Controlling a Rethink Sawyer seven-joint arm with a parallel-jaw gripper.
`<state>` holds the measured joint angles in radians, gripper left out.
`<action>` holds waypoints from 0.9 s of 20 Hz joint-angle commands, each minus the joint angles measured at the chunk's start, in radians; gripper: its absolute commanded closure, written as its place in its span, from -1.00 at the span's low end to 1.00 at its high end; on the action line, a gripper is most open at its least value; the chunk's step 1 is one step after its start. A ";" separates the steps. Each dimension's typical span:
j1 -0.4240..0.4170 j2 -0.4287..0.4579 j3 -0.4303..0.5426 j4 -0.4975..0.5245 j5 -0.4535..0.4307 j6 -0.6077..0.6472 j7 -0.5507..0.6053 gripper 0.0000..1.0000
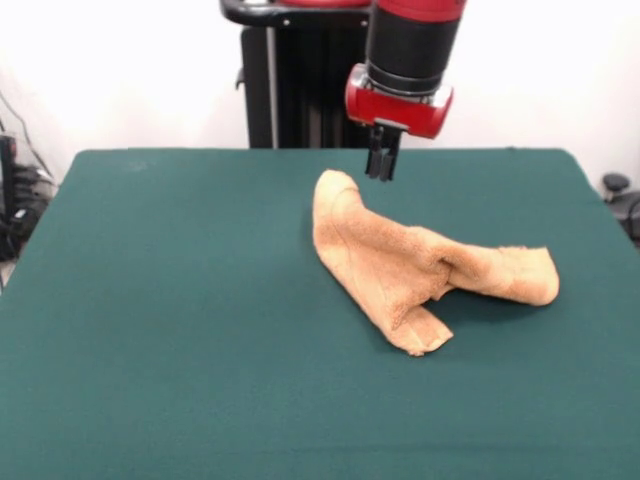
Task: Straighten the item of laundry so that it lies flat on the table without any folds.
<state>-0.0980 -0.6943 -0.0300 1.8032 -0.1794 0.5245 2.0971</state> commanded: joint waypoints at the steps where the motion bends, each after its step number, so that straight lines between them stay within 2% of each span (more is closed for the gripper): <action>1: 0.011 0.039 0.126 0.125 -0.051 -0.119 0.011 1.00; 7: 0.005 0.047 0.119 0.130 -0.071 -0.148 0.014 1.00; 13: -0.077 0.022 0.150 0.154 -0.104 -0.132 -0.062 1.00; 18: -0.124 0.027 0.173 0.167 -0.143 -0.149 -0.065 1.00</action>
<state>-0.1947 -0.6927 0.0212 1.8812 -0.2668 0.4299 2.0971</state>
